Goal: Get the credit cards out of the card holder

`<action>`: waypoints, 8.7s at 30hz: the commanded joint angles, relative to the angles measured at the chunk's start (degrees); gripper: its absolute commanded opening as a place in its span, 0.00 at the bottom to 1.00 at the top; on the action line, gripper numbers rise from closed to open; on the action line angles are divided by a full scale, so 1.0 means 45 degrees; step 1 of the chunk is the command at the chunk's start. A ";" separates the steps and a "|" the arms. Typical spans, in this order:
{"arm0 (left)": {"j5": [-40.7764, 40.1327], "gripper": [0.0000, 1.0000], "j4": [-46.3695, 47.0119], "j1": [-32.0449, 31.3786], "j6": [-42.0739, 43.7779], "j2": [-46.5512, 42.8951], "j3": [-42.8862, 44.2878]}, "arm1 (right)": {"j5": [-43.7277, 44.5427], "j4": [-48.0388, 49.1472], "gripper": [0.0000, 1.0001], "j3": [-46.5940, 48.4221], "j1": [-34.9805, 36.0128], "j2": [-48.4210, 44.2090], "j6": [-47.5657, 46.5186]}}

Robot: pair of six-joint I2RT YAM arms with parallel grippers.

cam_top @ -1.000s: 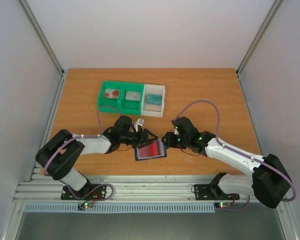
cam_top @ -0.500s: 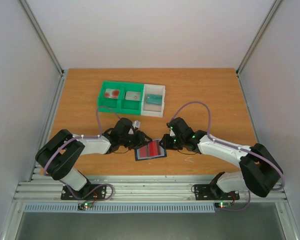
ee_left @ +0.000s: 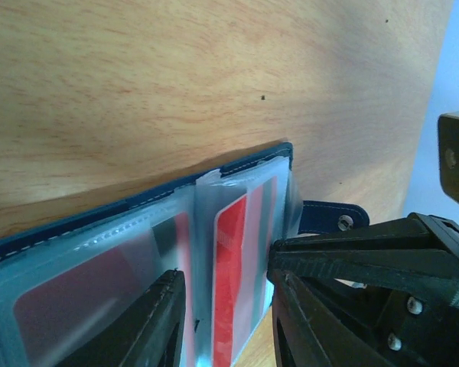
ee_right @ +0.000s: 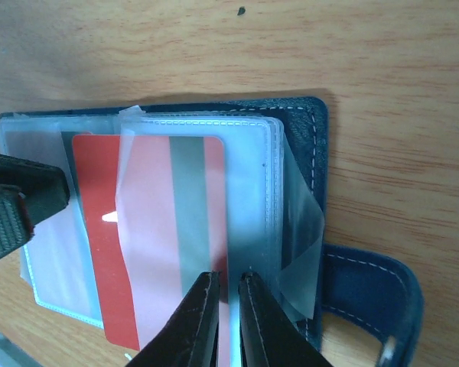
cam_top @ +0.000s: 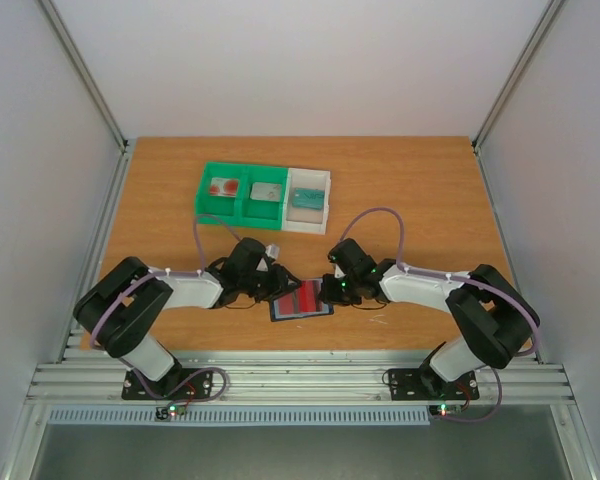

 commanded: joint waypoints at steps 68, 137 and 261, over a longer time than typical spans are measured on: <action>-0.3562 0.00 -0.7403 0.0343 -0.2156 -0.9589 0.0303 | 0.4800 0.7267 0.26 -0.3120 0.5410 -0.5071 -1.0733; -0.5369 0.00 0.2164 -0.4359 1.5940 -1.0166 -0.3374 | 0.2935 -0.6832 0.06 0.5962 0.3250 -0.2321 0.9650; -0.2944 0.00 -0.3677 0.6890 0.5762 -0.5547 0.4050 | 0.6293 -0.2677 0.98 0.0000 0.3165 -1.0407 -0.0315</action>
